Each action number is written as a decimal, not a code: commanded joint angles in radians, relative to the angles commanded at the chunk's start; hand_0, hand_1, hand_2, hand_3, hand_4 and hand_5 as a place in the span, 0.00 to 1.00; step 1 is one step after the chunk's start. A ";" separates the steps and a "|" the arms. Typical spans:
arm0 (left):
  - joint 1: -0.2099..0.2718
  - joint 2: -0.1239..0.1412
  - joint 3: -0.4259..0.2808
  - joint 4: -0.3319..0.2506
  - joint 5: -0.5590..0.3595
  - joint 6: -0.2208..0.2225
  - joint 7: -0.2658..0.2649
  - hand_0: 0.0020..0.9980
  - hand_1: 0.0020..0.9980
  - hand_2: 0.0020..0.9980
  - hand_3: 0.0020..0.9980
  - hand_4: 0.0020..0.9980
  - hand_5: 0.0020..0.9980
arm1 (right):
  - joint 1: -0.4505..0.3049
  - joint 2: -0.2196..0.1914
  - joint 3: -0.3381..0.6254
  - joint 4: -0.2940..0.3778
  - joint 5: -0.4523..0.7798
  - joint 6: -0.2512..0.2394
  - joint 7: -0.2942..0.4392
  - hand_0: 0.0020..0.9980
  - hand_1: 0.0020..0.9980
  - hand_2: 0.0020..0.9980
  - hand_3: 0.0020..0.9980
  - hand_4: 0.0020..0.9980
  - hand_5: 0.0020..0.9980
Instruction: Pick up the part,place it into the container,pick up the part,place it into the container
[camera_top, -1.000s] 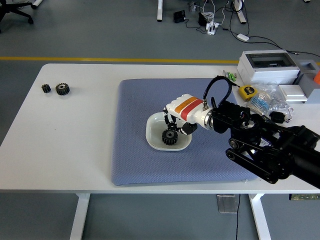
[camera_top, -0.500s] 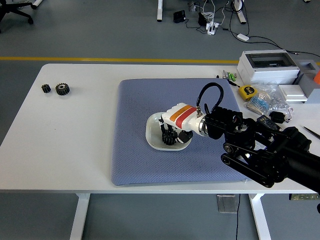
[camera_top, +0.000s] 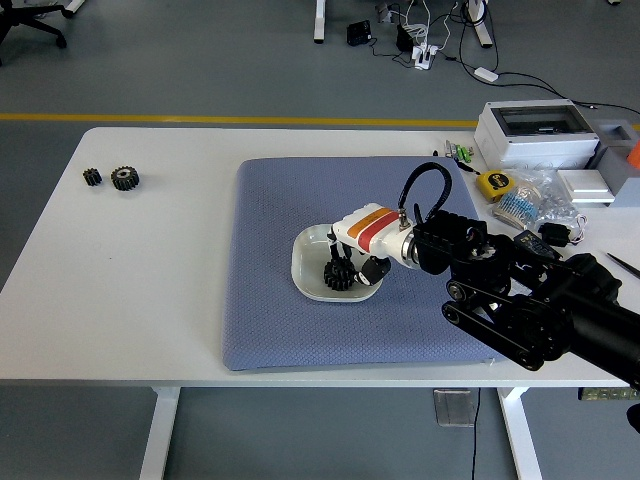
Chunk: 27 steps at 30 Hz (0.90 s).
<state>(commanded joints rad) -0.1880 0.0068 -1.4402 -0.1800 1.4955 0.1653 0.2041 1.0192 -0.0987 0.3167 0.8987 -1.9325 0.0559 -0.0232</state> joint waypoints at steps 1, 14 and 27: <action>0.000 0.000 0.000 0.000 0.000 0.000 0.000 0.66 0.66 0.64 0.56 0.58 0.52 | 0.001 0.000 0.001 0.000 0.001 0.002 0.002 0.32 0.48 0.63 0.65 0.97 0.29; -0.007 -0.002 0.014 0.000 -0.019 0.003 -0.002 0.65 0.66 0.64 0.56 0.58 0.52 | 0.004 -0.009 0.023 0.003 0.005 -0.035 0.019 0.39 0.50 0.70 0.78 1.00 0.36; -0.008 -0.001 0.014 0.000 -0.025 0.002 -0.003 0.66 0.66 0.64 0.56 0.58 0.52 | -0.004 -0.089 0.223 0.029 -0.006 -0.033 -0.042 0.41 0.50 0.71 0.79 1.00 0.36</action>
<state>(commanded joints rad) -0.1965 0.0056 -1.4257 -0.1800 1.4702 0.1677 0.2007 1.0154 -0.1874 0.5399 0.9272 -1.9386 0.0234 -0.0656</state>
